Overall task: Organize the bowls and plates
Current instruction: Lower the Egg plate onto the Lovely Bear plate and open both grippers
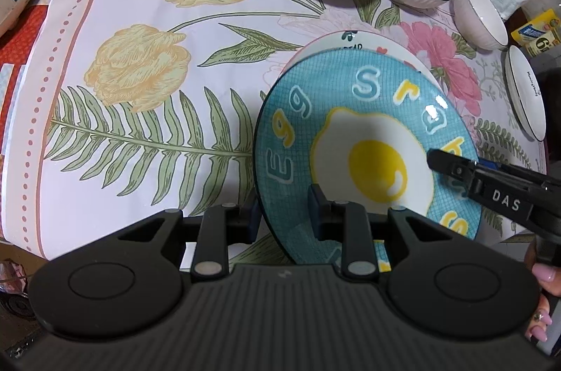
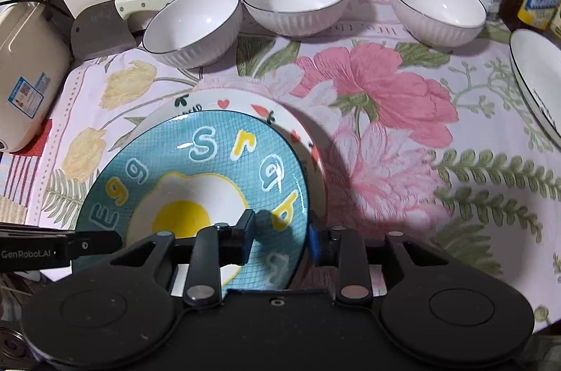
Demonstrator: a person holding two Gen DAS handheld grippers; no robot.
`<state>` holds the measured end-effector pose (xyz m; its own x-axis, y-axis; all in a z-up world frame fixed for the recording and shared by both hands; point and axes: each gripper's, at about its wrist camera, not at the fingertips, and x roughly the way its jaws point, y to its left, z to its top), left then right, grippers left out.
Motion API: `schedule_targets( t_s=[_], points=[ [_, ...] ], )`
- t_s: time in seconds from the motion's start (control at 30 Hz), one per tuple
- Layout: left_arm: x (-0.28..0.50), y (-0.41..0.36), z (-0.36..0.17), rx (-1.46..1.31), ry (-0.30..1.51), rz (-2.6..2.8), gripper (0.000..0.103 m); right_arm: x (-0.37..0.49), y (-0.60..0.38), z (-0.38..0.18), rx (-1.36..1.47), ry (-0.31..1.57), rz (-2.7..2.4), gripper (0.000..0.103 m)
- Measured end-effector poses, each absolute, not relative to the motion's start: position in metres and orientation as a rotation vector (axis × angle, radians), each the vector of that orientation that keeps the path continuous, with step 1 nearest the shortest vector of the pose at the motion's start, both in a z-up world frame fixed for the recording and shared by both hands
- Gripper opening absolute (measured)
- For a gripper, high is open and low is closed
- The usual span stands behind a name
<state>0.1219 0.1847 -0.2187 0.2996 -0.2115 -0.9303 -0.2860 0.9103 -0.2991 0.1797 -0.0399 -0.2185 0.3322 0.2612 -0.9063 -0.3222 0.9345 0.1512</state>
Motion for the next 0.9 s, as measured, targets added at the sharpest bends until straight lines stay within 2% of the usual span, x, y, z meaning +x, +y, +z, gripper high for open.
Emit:
schedule_targets(
  t_s=[0.3, 0.4, 0.47, 0.5, 0.6, 0.67, 0.7, 0.73, 0.77, 0.9],
  points=[
    [0.127, 0.189, -0.225, -0.495, 1.3, 0.049, 0.027, 0.196, -0.038, -0.219, -0.04, 1.224, 0.394, 0.039],
    [0.128, 0.191, -0.226, -0.515, 1.298, 0.052, 0.024, 0.197, -0.038, -0.216, -0.036, 1.258, 0.378, 0.045],
    [0.127, 0.197, -0.231, -0.587, 1.304, 0.057, 0.022, 0.197, -0.042, -0.212, 0.019, 1.285, 0.359, 0.058],
    [0.127, 0.2, -0.233, -0.614, 1.31, 0.056, 0.019, 0.198, -0.045, -0.21, 0.052, 1.295, 0.35, 0.059],
    [0.127, 0.2, -0.233, -0.603, 1.309, 0.041, 0.017, 0.2, -0.05, -0.206, 0.05, 1.275, 0.324, 0.059],
    [0.127, 0.199, -0.232, -0.59, 1.313, 0.044, 0.017, 0.199, -0.051, -0.201, 0.036, 1.249, 0.332, 0.054],
    [0.127, 0.199, -0.231, -0.585, 1.314, 0.044, 0.017, 0.197, -0.051, -0.2, 0.042, 1.238, 0.354, 0.048],
    [0.127, 0.199, -0.231, -0.582, 1.315, 0.044, 0.017, 0.195, -0.049, -0.199, 0.044, 1.232, 0.388, 0.034],
    [0.127, 0.198, -0.231, -0.575, 1.316, 0.044, 0.017, 0.194, -0.047, -0.2, 0.031, 1.232, 0.401, 0.029],
    [0.132, 0.188, -0.228, -0.51, 1.334, 0.056, 0.018, 0.183, -0.042, -0.206, -0.04, 1.196, 0.343, 0.029]
  ],
)
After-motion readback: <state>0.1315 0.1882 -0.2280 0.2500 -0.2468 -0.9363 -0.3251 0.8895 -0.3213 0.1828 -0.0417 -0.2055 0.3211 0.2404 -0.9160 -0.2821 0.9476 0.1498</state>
